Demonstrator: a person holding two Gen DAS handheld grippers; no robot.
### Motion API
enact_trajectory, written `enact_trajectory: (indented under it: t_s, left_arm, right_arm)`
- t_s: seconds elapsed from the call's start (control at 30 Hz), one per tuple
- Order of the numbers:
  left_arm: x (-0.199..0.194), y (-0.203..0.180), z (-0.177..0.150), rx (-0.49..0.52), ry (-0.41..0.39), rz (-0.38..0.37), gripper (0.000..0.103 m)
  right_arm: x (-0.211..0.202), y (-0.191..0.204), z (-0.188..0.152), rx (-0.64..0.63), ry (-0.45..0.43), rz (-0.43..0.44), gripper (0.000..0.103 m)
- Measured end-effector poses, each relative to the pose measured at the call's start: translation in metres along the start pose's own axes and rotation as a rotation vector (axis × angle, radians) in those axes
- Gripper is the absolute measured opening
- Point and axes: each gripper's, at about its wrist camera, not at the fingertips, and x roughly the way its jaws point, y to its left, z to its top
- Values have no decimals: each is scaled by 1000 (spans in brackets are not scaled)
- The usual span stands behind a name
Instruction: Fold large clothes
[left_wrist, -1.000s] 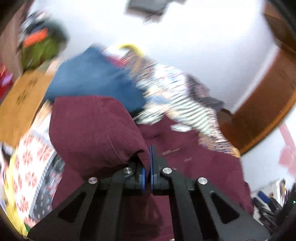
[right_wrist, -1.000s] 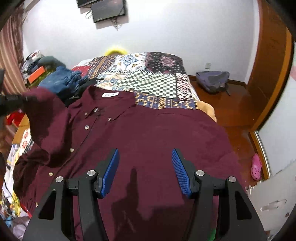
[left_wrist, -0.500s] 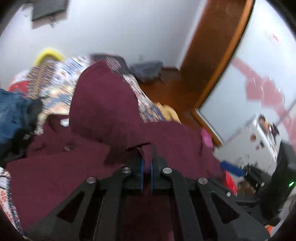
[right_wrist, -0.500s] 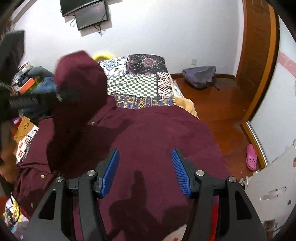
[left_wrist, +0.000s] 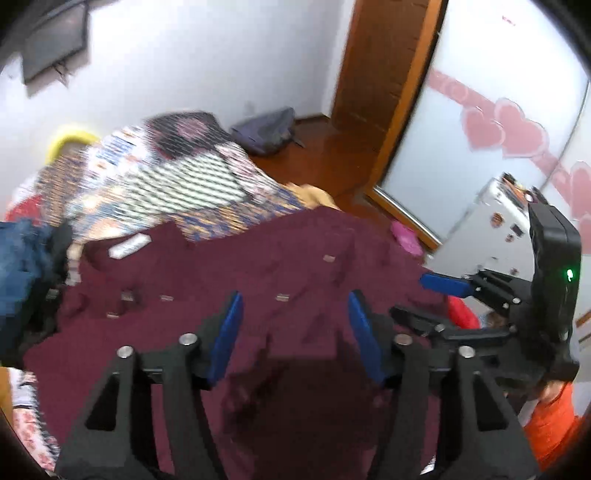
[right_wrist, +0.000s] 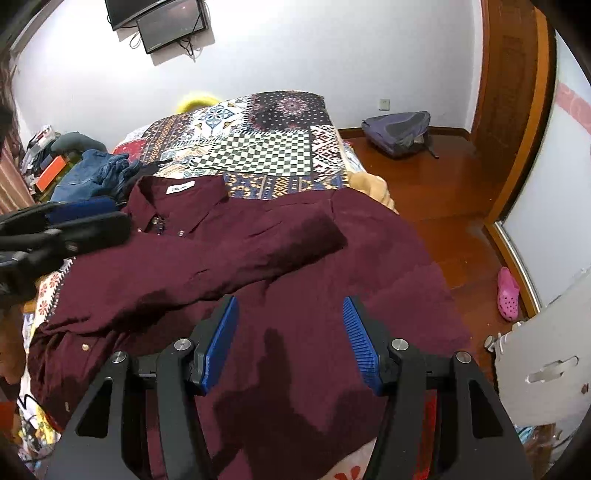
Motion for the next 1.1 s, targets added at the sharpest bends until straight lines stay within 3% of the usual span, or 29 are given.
enact_trajectory:
  t_s: [0.17, 0.33, 0.5, 0.57, 0.77, 0.9, 1.0, 1.1]
  left_arm:
    - [-15, 64, -26, -59, -3, 132, 69]
    - [-3, 135, -75, -180, 112, 240, 69]
    - [9, 179, -121, -234, 198, 295, 69]
    - [11, 184, -133, -253, 214, 309, 69]
    - [18, 181, -161, -279, 257, 248, 69]
    - [15, 169, -168, -268, 244, 255, 69]
    - [10, 163, -170, -279, 238, 255, 69]
    - [7, 157, -174, -275, 231, 266, 69]
  right_arm:
    - [9, 14, 19, -1, 22, 51, 55]
    - [39, 37, 44, -37, 114, 88, 57]
    - [81, 64, 61, -115, 232, 78, 57]
    - [102, 72, 62, -146, 292, 49, 57]
    - [130, 65, 50, -264, 392, -104, 56]
    - [115, 42, 39, -217, 401, -60, 56]
    - [99, 33, 31, -218, 354, -114, 59]
    - [86, 17, 25, -152, 342, -69, 60]
